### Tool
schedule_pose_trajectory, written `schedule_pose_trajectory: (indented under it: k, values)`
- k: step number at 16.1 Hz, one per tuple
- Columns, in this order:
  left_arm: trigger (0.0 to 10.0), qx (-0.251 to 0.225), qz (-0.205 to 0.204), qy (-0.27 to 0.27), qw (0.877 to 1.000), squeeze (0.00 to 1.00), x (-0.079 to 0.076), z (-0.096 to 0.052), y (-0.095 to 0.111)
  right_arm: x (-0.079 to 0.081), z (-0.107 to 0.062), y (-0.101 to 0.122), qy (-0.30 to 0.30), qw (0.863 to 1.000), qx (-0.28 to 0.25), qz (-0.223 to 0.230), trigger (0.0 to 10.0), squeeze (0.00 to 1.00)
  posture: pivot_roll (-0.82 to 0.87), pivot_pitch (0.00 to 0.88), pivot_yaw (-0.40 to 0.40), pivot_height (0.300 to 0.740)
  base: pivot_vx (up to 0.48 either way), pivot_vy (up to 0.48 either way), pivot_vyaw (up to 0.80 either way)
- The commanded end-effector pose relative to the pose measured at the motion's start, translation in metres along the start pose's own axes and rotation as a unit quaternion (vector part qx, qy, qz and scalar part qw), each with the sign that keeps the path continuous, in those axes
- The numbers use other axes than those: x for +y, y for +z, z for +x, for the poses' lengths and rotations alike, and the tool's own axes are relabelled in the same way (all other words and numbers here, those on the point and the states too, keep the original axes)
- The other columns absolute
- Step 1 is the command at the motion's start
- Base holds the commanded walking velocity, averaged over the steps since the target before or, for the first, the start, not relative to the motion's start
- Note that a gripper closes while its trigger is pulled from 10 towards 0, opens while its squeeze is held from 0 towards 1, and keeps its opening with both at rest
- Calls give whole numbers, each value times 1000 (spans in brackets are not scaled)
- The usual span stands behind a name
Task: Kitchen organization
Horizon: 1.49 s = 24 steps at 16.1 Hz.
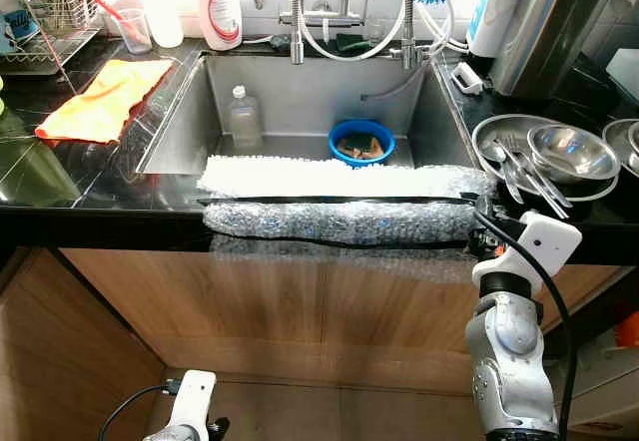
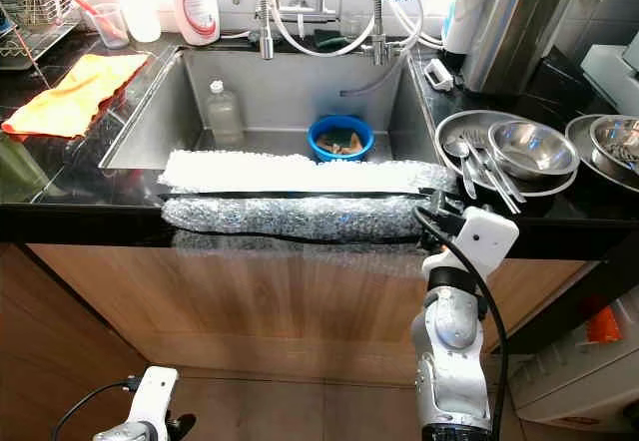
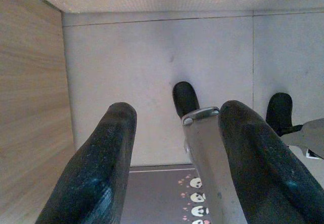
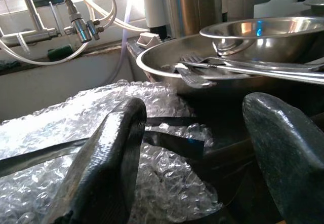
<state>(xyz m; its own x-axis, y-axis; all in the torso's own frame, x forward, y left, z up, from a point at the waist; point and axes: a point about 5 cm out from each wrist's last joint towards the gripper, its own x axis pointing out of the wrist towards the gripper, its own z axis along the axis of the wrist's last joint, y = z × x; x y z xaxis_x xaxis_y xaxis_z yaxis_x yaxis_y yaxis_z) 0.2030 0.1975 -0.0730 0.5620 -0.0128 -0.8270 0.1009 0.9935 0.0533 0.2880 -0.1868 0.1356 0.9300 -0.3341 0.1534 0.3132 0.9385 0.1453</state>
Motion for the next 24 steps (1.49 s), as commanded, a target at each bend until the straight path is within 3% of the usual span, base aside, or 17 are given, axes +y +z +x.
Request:
schedule_pose_trajectory:
  k: [1,7,8,9,10,12,23,24]
  values:
    - [10000,10,0,5,1000,0,4,-1,-5,-1,2,4,-5,1000,-11,1,10000,0,-28,77,1,740,0,0,0]
    - [10000,11,0,6,1000,0,3,-1,-6,0,4,6,0,1000,-20,-5,9922,0,-26,76,0,740,0,0,0]
    - [10000,11,0,6,1000,0,3,-1,-6,0,5,7,1,1000,-21,-7,7529,0,-25,77,1,740,0,0,0]
    - [10000,10,0,5,1000,0,3,-1,-5,0,5,7,2,1000,-22,-7,4118,0,-25,77,1,740,0,0,0]
    - [10000,10,1,5,1000,0,4,-1,-5,1,7,8,3,1000,-24,-7,0,0,-26,77,2,740,0,0,0]
    - [10000,10,0,5,1000,0,4,-1,-5,-1,8,8,-3,1000,-22,-8,10000,0,-23,75,2,740,0,0,0]
    - [10000,10,1,5,1000,0,4,-1,-5,-5,21,11,-9,999,-27,-18,10000,0,-21,74,5,740,0,0,0]
    - [10000,10,1,5,1000,0,4,-1,-5,-4,21,10,-7,999,-26,-18,5255,0,-19,75,5,740,0,0,0]
